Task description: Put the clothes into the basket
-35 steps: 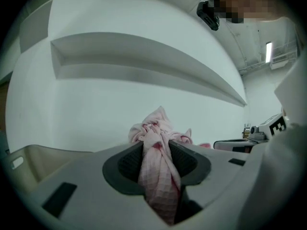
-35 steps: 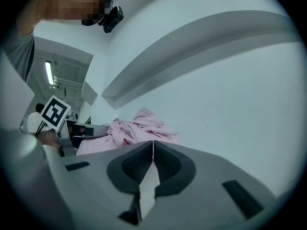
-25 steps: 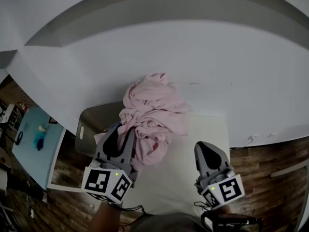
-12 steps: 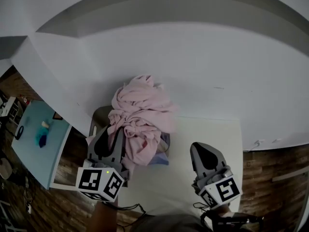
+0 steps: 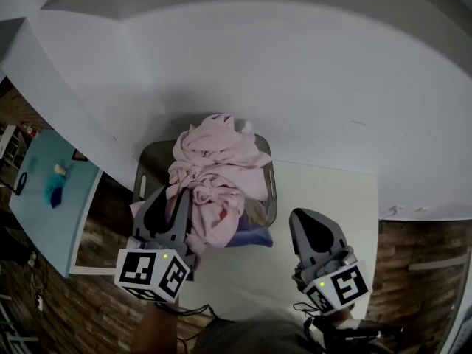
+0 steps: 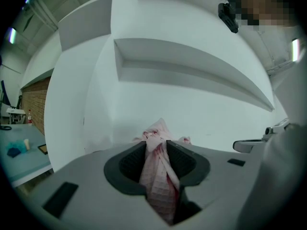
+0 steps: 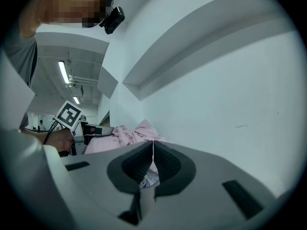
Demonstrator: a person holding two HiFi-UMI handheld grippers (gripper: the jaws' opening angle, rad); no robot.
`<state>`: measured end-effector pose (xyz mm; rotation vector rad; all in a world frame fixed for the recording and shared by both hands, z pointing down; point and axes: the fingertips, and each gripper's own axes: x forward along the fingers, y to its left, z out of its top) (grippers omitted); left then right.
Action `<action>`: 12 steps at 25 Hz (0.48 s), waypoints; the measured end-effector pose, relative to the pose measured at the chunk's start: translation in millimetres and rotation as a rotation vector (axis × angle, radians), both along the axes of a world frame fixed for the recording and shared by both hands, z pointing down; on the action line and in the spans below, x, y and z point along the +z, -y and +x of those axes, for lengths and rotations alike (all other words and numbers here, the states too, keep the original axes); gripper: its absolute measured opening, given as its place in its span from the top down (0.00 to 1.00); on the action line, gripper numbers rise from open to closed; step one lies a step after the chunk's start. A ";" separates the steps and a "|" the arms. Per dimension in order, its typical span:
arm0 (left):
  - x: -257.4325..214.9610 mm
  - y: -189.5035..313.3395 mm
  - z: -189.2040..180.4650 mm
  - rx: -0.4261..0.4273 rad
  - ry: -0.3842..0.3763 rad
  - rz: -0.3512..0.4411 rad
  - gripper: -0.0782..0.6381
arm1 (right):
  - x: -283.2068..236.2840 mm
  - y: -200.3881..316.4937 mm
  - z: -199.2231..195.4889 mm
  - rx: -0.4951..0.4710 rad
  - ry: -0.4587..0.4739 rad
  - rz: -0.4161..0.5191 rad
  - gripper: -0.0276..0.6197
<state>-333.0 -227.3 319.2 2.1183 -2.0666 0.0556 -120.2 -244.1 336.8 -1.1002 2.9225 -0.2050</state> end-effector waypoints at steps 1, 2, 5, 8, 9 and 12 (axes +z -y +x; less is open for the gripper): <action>4.5 2.0 -2.1 -0.002 -0.007 -0.007 0.70 | 3.1 1.8 -1.9 -0.002 -0.004 -0.007 0.94; 6.1 4.1 -6.1 -0.007 -0.012 -0.005 0.71 | 5.0 3.7 -5.5 -0.005 -0.006 -0.013 0.94; -4.7 11.7 -25.3 -0.031 -0.001 0.039 0.87 | 8.5 7.9 -21.5 -0.014 -0.022 -0.027 0.94; -12.7 13.1 -33.9 -0.052 0.018 0.074 0.87 | 16.5 5.5 -27.5 -0.023 -0.034 -0.046 0.94; -11.9 11.8 -34.6 -0.058 0.016 0.077 0.87 | 19.1 4.1 -28.1 -0.027 -0.037 -0.052 0.94; -5.6 8.9 -33.4 -0.064 0.004 0.076 0.87 | 23.2 4.3 -29.8 -0.035 -0.043 -0.057 0.94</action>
